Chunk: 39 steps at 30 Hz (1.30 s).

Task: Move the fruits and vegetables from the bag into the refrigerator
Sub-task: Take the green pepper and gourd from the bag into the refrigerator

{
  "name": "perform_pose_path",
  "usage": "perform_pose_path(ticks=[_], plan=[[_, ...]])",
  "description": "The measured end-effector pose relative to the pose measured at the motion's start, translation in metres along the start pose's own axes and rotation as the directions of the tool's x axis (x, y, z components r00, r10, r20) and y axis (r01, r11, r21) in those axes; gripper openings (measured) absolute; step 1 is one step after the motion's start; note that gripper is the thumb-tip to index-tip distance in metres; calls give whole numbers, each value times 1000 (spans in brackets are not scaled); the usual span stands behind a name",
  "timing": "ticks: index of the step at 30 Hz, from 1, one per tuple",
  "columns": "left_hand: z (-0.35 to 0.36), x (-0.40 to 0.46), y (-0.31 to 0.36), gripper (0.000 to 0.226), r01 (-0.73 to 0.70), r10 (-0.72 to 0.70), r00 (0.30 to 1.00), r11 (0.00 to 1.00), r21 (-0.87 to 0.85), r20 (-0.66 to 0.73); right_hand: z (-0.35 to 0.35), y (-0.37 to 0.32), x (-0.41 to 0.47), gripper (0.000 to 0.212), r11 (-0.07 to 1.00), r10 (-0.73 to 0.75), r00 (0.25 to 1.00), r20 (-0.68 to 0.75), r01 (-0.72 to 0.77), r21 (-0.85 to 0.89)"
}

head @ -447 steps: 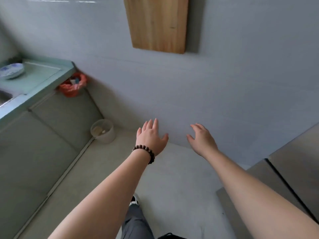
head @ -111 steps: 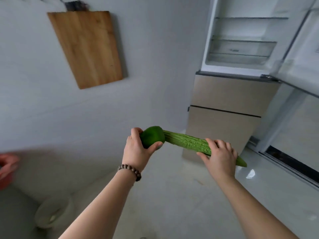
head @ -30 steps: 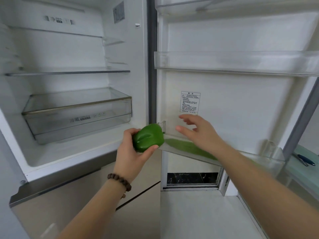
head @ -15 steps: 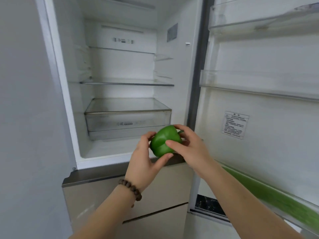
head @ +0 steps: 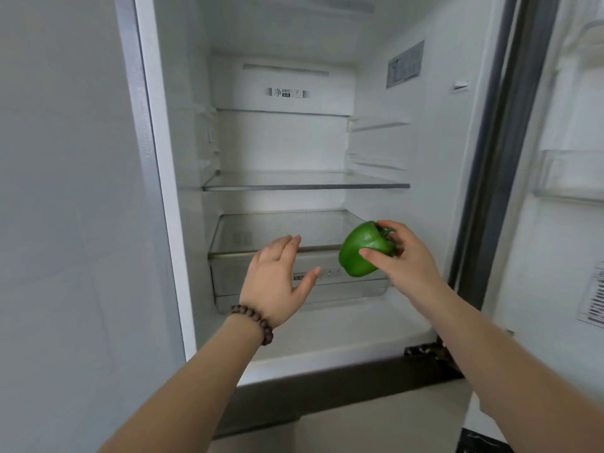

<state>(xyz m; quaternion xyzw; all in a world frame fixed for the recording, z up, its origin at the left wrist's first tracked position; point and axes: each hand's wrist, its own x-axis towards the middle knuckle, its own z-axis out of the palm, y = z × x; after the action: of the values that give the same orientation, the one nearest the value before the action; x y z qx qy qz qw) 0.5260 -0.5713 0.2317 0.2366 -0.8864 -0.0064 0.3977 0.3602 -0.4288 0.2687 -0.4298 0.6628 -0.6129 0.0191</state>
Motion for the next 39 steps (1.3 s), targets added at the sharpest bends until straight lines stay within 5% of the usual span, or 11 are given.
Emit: perform_pose_path(ticks=[8,14,27,39], plan=[[45,79,-30,95,-12,-34,979,975,224,201,30,32,71,65,995,72,992,-103,-78,-58],[71,105,-39,104,-21,-163,890,918,395,426,48,55,128,66,985,56,994,-97,-71,-159],[86,101,-44,78,23,-131,961,915,403,243,95,112,269,56,971,60,998,-22,-64,-230],[88,103,-44,77,34,-135,966,913,407,222,107,128,302,84,935,175,984,12,-162,-315]])
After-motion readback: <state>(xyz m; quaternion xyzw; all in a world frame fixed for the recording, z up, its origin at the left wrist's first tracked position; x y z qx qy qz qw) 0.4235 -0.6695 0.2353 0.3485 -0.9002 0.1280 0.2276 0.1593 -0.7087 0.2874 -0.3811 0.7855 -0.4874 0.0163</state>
